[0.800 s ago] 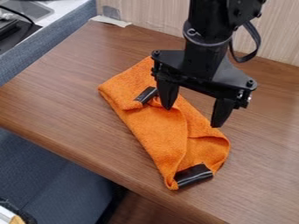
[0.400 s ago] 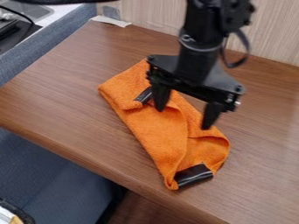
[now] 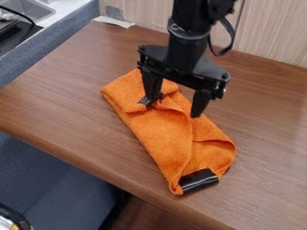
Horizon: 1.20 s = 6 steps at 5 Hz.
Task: Unfold cloth from mid table to top left
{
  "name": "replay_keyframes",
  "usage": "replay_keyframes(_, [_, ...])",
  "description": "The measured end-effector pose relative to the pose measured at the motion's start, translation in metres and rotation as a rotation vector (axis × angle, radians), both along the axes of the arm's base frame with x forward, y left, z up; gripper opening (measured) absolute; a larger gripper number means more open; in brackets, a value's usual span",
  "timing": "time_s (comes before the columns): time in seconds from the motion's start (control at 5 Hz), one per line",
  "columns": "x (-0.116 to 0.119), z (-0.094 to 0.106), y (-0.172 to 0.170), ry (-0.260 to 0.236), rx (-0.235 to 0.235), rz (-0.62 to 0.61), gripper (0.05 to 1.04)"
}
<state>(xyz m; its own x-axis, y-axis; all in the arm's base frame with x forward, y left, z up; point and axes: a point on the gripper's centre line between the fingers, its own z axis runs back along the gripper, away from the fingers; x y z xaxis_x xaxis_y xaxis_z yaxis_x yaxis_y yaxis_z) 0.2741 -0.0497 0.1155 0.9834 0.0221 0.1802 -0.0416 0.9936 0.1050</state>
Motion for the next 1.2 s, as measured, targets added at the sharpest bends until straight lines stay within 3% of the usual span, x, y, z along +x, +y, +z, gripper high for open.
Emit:
replay_keyframes(0.2, [0.013,-0.008,0.010,0.009,0.061,-0.021,1.000])
replay_keyframes(0.6, [0.026,-0.040,0.036,0.079,0.087,-0.003,1.000])
replay_keyframes(1.0, [0.029,-0.060,0.053,0.128,0.086,0.033,1.000])
replay_keyframes(1.2, [0.029,-0.062,0.059,0.131,0.078,0.054,0.963])
